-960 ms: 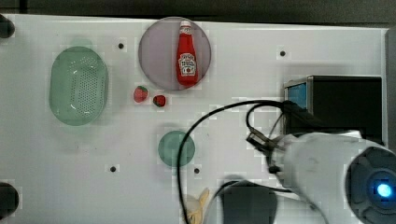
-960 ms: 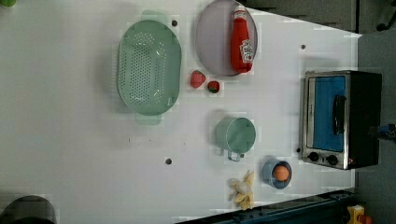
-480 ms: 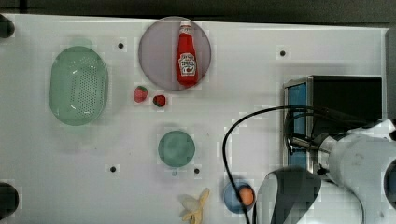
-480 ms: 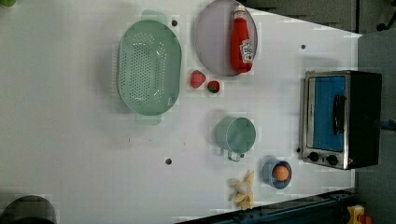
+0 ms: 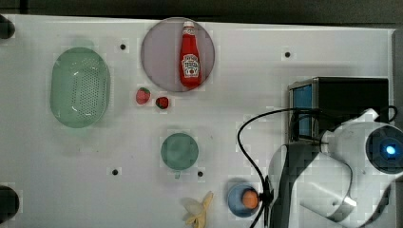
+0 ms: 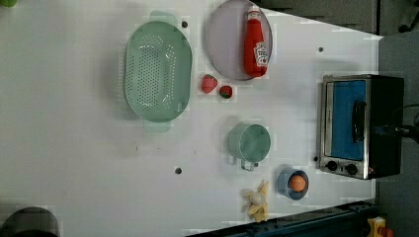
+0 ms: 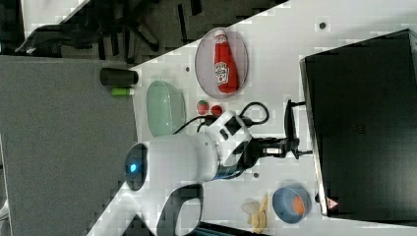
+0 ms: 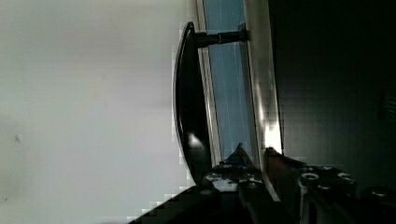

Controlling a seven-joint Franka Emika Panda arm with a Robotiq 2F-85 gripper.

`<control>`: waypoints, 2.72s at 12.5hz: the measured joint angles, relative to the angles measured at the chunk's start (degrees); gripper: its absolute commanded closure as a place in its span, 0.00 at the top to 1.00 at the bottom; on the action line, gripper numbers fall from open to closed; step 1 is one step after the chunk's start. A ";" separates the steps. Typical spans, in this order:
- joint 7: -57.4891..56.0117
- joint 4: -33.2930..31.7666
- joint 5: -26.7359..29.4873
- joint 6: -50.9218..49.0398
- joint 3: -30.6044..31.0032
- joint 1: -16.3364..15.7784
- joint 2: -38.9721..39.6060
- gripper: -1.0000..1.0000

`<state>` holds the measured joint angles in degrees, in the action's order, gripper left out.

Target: Flap open oven.

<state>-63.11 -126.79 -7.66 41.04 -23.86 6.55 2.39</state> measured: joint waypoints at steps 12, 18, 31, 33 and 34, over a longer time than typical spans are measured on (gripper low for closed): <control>-2.24 -1.90 0.27 7.16 0.27 -0.69 5.29 0.18; 3.75 -3.02 -8.95 7.69 3.39 -0.93 5.00 0.18; 51.34 -5.60 -45.44 6.94 15.02 -10.85 17.39 0.18; 60.02 -5.60 -52.16 6.63 15.02 -13.85 21.40 0.18; 63.48 -5.37 -52.60 6.49 15.12 -14.74 23.64 0.18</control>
<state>0.36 -132.16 -60.26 47.53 -8.74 -8.20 26.03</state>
